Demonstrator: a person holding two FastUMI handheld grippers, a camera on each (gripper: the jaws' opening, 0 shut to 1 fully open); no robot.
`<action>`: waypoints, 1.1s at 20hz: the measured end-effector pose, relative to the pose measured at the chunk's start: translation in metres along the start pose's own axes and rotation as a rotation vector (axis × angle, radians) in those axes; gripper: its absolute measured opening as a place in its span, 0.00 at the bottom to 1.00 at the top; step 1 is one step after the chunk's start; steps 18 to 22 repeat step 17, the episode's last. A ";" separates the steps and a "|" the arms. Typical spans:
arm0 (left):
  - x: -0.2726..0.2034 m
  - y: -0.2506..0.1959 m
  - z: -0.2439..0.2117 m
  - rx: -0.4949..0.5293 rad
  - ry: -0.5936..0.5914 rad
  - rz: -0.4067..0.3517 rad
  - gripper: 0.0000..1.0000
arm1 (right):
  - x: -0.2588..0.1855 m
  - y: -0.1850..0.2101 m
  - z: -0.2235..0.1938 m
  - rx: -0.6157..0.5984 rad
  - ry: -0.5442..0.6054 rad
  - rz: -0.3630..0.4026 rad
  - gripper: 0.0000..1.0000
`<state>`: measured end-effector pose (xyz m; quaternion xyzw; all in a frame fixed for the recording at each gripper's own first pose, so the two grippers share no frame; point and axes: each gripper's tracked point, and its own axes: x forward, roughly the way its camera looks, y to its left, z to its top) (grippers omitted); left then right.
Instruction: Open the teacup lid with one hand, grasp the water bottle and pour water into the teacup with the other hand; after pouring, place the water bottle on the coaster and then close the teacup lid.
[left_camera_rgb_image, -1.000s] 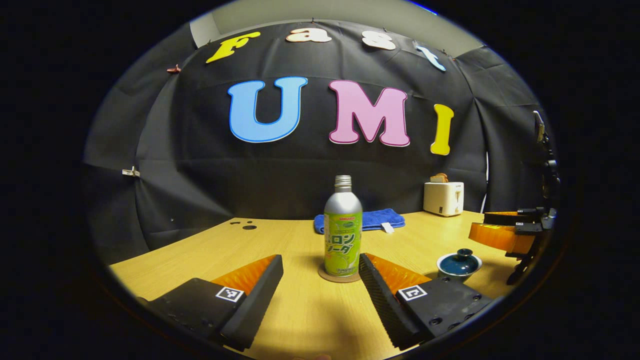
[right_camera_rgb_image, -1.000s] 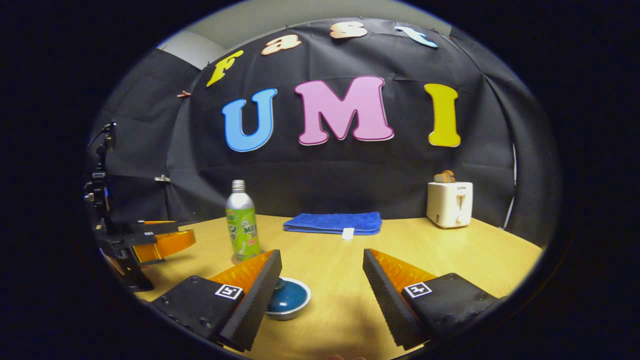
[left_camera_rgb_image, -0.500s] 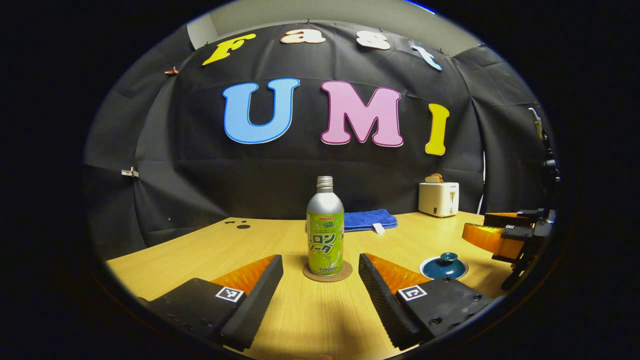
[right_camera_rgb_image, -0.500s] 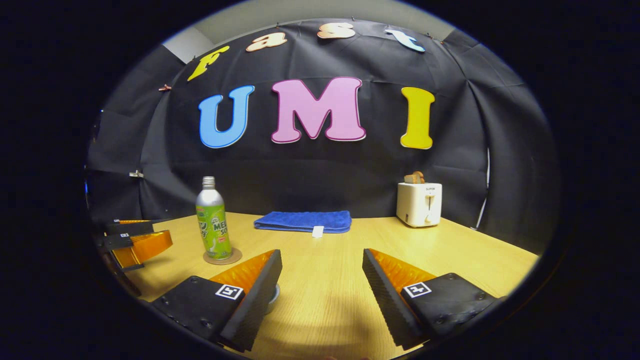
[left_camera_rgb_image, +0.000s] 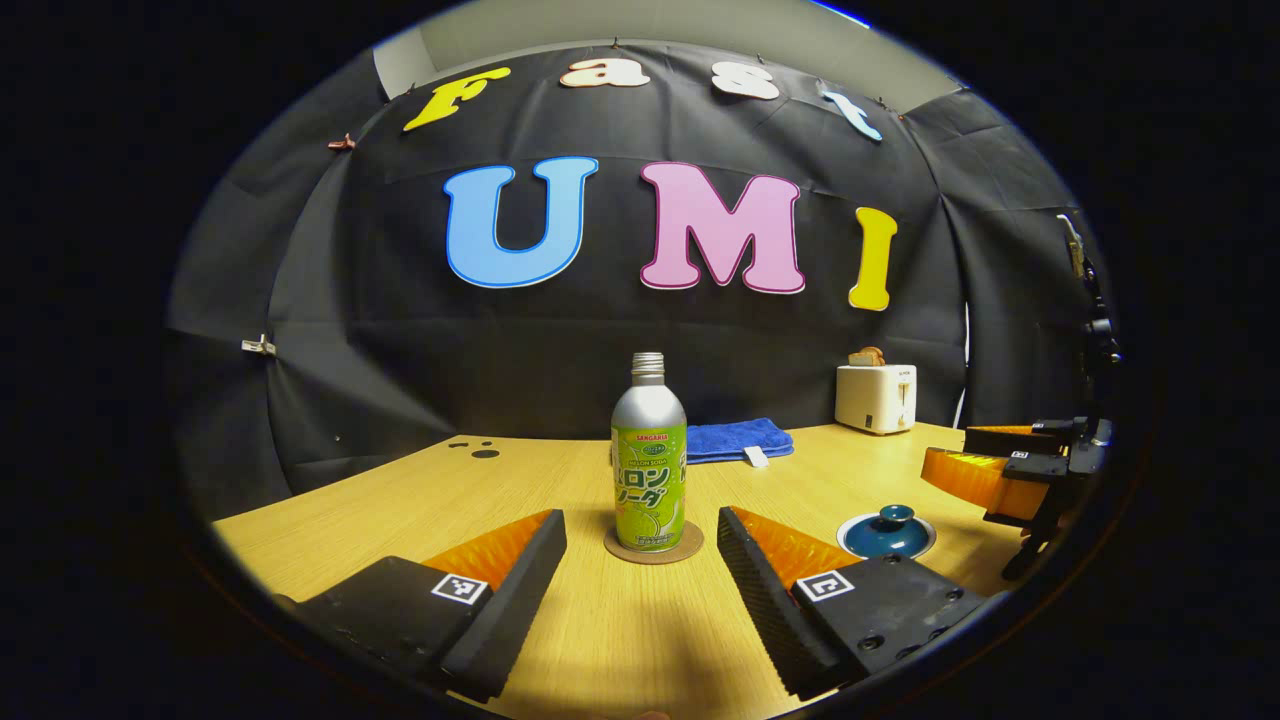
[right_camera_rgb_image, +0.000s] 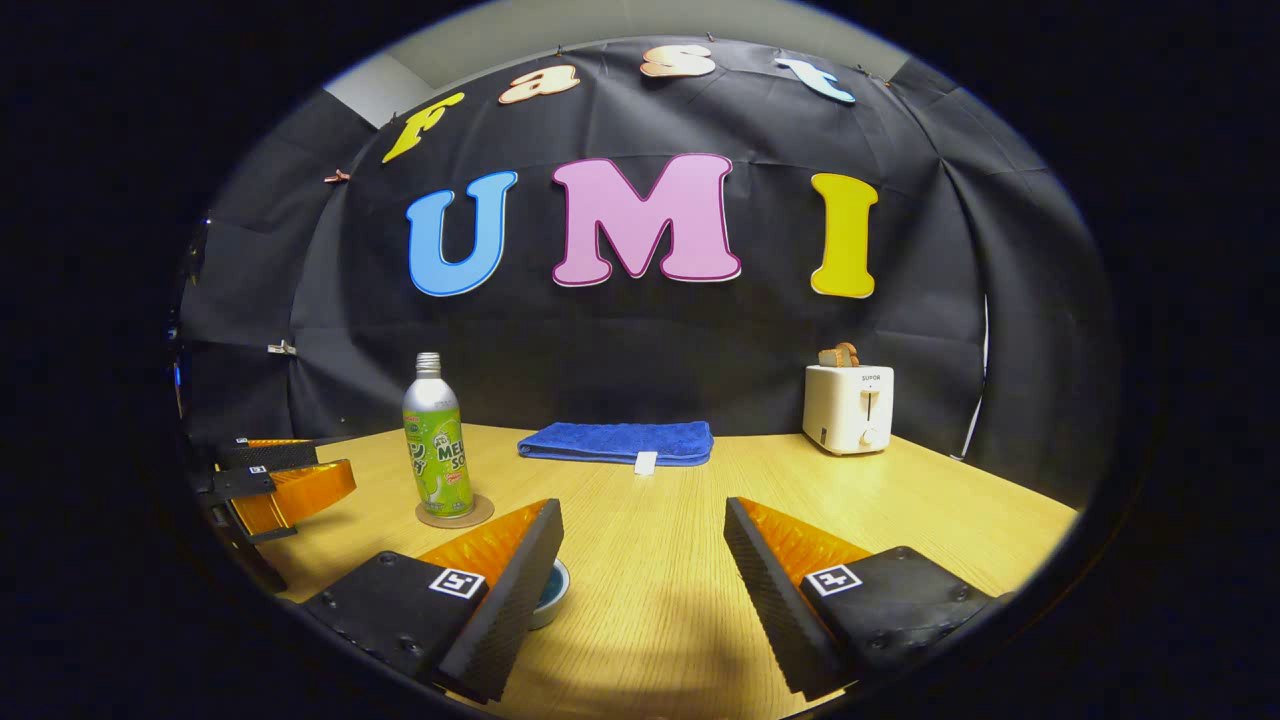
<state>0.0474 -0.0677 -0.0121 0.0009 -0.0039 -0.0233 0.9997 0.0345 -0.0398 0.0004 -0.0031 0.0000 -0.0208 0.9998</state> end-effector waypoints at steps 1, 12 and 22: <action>0.000 -0.001 0.000 0.000 0.000 -0.005 0.96 | 0.000 0.000 0.000 0.000 0.001 -0.003 1.00; 0.000 -0.002 0.001 0.001 -0.001 -0.010 0.96 | 0.000 -0.002 0.000 -0.001 0.000 -0.012 1.00; 0.000 -0.002 0.001 0.001 -0.001 -0.010 0.96 | 0.000 -0.002 0.000 -0.001 0.000 -0.011 1.00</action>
